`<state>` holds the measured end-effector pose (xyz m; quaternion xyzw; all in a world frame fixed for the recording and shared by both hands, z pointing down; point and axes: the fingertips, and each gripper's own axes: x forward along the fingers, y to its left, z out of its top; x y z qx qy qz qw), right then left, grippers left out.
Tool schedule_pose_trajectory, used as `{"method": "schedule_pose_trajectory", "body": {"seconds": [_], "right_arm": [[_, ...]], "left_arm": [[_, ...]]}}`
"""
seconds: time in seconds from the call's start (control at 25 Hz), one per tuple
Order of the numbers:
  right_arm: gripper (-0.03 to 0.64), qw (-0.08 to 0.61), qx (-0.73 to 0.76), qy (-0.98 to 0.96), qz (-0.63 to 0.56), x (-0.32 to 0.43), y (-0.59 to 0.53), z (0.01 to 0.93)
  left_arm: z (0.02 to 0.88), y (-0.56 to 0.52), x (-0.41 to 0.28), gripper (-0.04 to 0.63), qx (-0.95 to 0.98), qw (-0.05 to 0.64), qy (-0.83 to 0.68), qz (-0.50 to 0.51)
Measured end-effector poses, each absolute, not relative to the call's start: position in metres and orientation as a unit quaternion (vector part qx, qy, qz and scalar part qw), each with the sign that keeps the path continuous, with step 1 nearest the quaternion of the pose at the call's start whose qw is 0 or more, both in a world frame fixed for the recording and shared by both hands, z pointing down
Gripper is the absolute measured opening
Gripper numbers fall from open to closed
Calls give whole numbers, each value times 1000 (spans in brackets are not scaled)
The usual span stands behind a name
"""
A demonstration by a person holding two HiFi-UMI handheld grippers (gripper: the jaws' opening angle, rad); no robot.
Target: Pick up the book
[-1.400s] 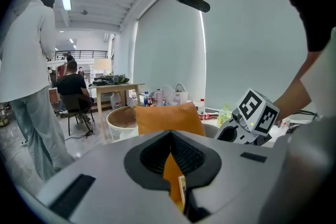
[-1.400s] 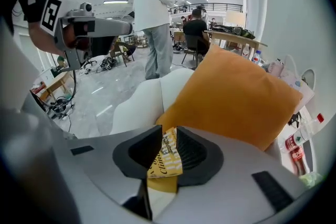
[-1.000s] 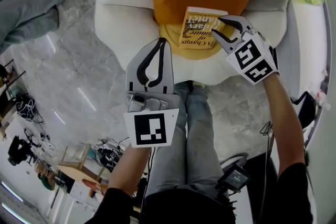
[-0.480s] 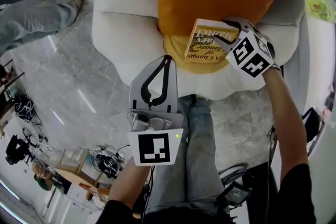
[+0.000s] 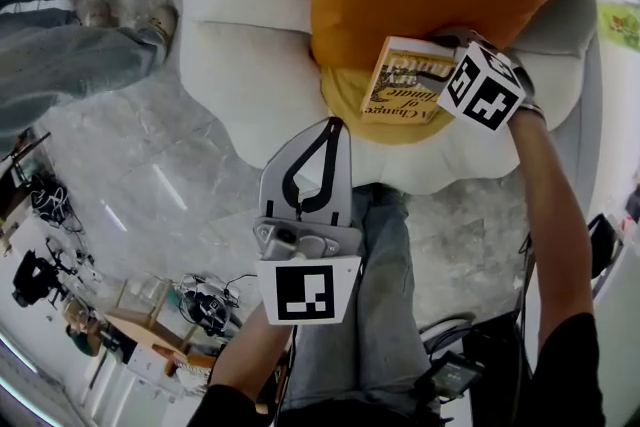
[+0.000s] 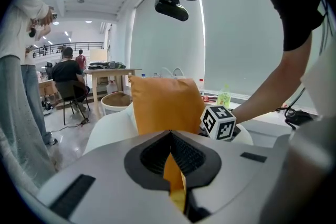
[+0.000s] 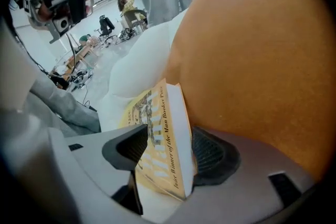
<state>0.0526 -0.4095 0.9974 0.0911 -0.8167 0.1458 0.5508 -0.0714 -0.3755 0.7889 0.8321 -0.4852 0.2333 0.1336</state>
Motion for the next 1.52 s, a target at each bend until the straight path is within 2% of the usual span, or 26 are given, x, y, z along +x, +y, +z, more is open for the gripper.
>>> {"method": "schedule_pose_trajectory", "body": {"seconds": [0.16,0.32,0.48,0.76,1.32,1.52], "right_arm": [[264,567,50,-807,157,50,-399,996],[221,564,-64,-792,225,40,-358,954],[221,605,-147,-755,206,41,-306,960],[176,601,-84,-770,196,30,-289,992],[152,630,-2,-760,158,34,-270,980],[152,588,43,-782,203,40,-283,938]], "left_arm": [[786,-374,-74,11,832,132,-485,234],[778,-368,-76,11,834,128,-482,235],[767,-368,-76,11,834,125,-482,239],[753,-371,-80,11,840,109,-482,226],[725,-342,-66,11,842,120,-478,222],[704,-327,-62,11,845,110,-474,221]]}}
